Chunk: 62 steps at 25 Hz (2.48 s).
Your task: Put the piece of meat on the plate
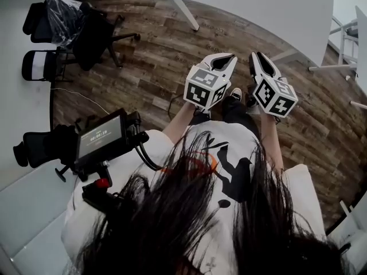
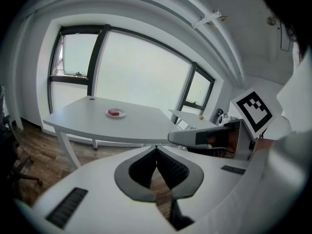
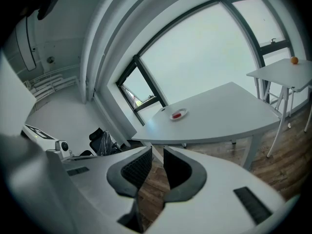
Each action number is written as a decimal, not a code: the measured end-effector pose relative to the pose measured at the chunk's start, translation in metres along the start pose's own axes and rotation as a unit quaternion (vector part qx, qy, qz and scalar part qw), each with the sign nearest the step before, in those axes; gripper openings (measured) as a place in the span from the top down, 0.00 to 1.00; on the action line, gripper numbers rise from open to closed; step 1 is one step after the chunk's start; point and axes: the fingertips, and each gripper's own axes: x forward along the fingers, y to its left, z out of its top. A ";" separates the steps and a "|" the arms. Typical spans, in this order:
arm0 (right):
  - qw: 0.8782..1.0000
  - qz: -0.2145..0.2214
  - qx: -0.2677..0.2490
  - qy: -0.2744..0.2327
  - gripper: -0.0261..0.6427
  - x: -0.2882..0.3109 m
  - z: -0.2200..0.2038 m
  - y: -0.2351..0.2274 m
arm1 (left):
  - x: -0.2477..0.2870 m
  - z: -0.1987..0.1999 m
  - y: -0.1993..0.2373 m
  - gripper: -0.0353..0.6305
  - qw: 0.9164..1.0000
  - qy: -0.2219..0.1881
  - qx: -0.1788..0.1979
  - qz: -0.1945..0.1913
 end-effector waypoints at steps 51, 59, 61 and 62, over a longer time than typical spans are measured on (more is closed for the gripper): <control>0.997 0.050 -0.058 -0.006 0.84 -0.236 -0.133 0.100 | -0.178 -0.106 -0.167 0.94 0.996 -0.088 0.012 0.022; 0.996 0.057 -0.069 -0.011 0.84 -0.251 -0.135 0.103 | -0.184 -0.107 -0.183 0.94 0.995 -0.093 0.023 0.022; 0.996 0.057 -0.070 -0.009 0.84 -0.252 -0.137 0.104 | -0.184 -0.109 -0.185 0.94 0.995 -0.091 0.025 0.021; 0.996 0.057 -0.070 -0.007 0.84 -0.252 -0.138 0.104 | -0.184 -0.110 -0.185 0.94 0.995 -0.090 0.025 0.021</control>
